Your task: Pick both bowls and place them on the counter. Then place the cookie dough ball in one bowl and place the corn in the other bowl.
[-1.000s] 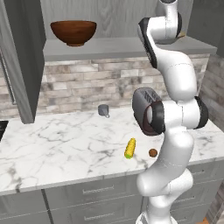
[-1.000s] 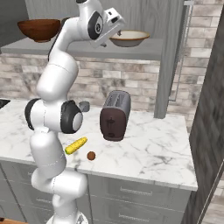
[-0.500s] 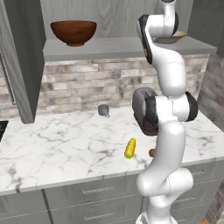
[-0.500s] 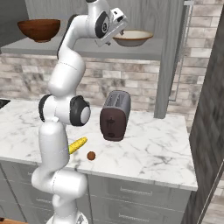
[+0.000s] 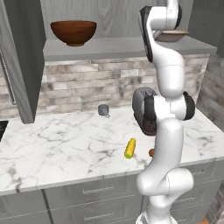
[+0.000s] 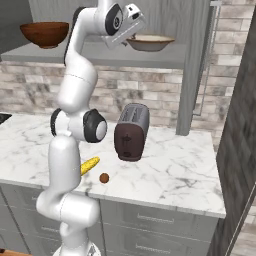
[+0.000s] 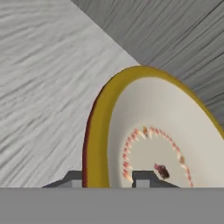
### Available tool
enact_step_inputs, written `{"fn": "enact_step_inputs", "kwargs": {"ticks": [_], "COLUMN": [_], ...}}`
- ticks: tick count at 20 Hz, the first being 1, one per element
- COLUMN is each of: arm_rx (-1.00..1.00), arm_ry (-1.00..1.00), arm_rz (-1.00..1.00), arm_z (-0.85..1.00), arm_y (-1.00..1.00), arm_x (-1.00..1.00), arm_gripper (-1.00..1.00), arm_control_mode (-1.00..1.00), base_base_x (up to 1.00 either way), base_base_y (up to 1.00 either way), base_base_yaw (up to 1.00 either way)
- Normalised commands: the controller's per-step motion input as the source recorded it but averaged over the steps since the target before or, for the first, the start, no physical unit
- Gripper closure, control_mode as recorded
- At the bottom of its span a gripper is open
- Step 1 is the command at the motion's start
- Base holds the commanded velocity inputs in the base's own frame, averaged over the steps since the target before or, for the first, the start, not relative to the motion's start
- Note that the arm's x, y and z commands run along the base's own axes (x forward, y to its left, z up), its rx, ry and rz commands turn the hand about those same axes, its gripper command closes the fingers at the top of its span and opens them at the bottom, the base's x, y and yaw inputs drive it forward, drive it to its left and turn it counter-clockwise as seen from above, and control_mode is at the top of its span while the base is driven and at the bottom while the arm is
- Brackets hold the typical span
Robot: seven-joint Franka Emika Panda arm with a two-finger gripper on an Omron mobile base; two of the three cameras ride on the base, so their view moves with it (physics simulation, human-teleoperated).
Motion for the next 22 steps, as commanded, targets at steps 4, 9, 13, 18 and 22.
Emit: {"fn": "enact_step_inputs", "kwargs": {"ticks": [4,9,13,18,22], "arm_rx": [-0.01,-0.02,-0.02,-0.06,-0.09], "arm_ry": [-0.22,-0.22,-0.24,-0.30,-0.40], "arm_rz": [0.00,0.00,0.00,0.00,0.00], "arm_z": [-0.04,-0.38,-0.93,-0.96,-0.91], "arm_y": [0.05,0.16,0.35,0.35,0.32], "arm_x": [-0.94,-1.00,-1.00,-1.00,-1.00], "arm_gripper": [1.00,1.00,1.00,1.00,1.00], "arm_control_mode": [-1.00,-1.00,-1.00,-1.00,-1.00], "base_base_x": [0.00,0.00,0.00,0.00,0.00], "base_base_y": [0.00,0.00,0.00,0.00,0.00], "base_base_yaw": [0.00,0.00,0.00,0.00,0.00]}}
